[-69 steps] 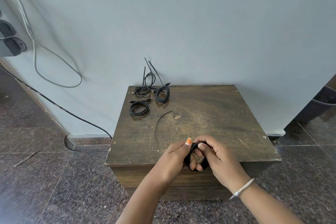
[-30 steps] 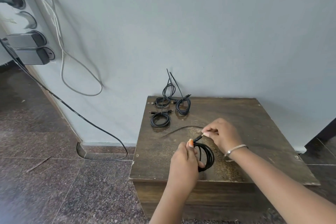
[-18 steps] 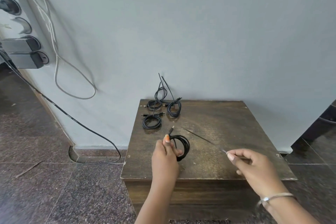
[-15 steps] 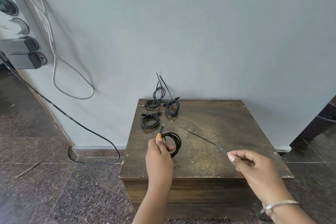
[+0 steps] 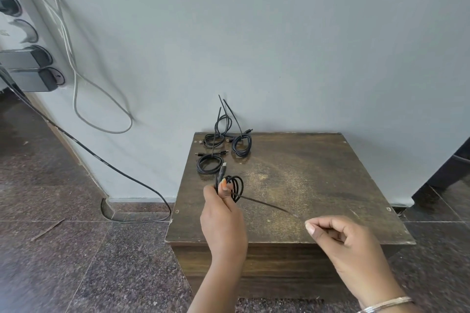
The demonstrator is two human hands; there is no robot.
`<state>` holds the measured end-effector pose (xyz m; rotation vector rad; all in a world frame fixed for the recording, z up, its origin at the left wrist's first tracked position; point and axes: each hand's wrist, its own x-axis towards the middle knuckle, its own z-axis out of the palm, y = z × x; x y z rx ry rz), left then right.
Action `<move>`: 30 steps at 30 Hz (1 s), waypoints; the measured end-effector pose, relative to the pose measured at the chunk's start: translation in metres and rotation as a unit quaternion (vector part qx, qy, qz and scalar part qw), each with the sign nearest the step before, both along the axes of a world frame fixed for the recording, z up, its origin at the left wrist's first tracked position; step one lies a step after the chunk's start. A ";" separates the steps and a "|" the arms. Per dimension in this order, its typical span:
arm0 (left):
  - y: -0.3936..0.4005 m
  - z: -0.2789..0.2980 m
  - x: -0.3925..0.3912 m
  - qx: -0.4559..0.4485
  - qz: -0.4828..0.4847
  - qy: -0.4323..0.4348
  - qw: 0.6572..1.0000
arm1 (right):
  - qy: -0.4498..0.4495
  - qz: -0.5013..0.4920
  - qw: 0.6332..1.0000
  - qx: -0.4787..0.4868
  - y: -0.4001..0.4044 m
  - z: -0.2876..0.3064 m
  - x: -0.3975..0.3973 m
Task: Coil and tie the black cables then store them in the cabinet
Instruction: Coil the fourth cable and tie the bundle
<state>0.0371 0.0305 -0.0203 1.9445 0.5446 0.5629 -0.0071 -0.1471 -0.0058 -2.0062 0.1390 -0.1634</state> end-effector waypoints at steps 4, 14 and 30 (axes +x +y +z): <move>-0.006 -0.001 -0.002 0.037 -0.022 0.009 0.999 | -0.008 0.001 1.000 0.016 0.006 0.000 0.000; -0.009 -0.001 -0.003 0.023 -0.019 0.016 0.999 | 0.026 0.058 0.992 0.107 0.012 0.006 -0.006; -0.011 -0.003 -0.003 -0.018 -0.065 -0.011 0.998 | 0.084 0.106 0.961 0.243 0.014 0.005 -0.004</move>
